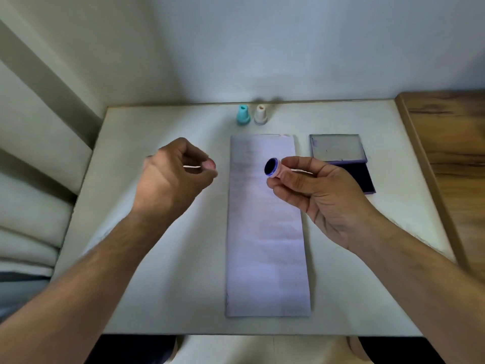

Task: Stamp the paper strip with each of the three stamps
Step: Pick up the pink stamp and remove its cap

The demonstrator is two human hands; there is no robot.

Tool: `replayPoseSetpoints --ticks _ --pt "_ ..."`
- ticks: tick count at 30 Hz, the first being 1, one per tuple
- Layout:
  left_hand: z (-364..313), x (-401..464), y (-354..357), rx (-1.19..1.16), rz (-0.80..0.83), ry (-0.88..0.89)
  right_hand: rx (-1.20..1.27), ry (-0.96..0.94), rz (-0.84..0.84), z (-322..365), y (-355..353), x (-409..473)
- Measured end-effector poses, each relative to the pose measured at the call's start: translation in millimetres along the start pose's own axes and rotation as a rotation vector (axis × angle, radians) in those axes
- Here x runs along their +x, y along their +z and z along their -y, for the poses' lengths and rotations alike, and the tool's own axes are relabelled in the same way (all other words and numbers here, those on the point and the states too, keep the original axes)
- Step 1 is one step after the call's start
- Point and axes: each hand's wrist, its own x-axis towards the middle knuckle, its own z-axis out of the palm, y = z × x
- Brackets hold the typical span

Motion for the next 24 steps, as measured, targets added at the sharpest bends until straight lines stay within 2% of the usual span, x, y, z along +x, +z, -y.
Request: replayPoseSetpoints --ticks 2,8,11,17,21,24 --pt "3.4 -1.7 1.2 0.166 -0.048 0.056 0.0 0.012 0.014 -0.9 0.8 -0.7" --pt "14.4 -2.6 7.4 0.385 -0.011 0.254 -0.026 0.043 0.067 -2.5 2.9 -3.0" --pt "15.7 -4.3 7.8 0.57 -0.026 0.285 -0.016 0.056 0.078 -2.5 3.6 -4.2" --pt "19.4 -0.5 8.2 0.579 0.084 0.333 0.11 0.121 0.136 -4.8 6.4 -7.6" --pt "19.2 4.4 7.8 0.621 0.13 0.295 0.138 0.134 0.213 -3.4 10.2 -11.9" --pt "12.9 6.4 7.1 0.619 0.147 0.201 0.155 0.141 0.238 -1.4 11.5 -15.2"
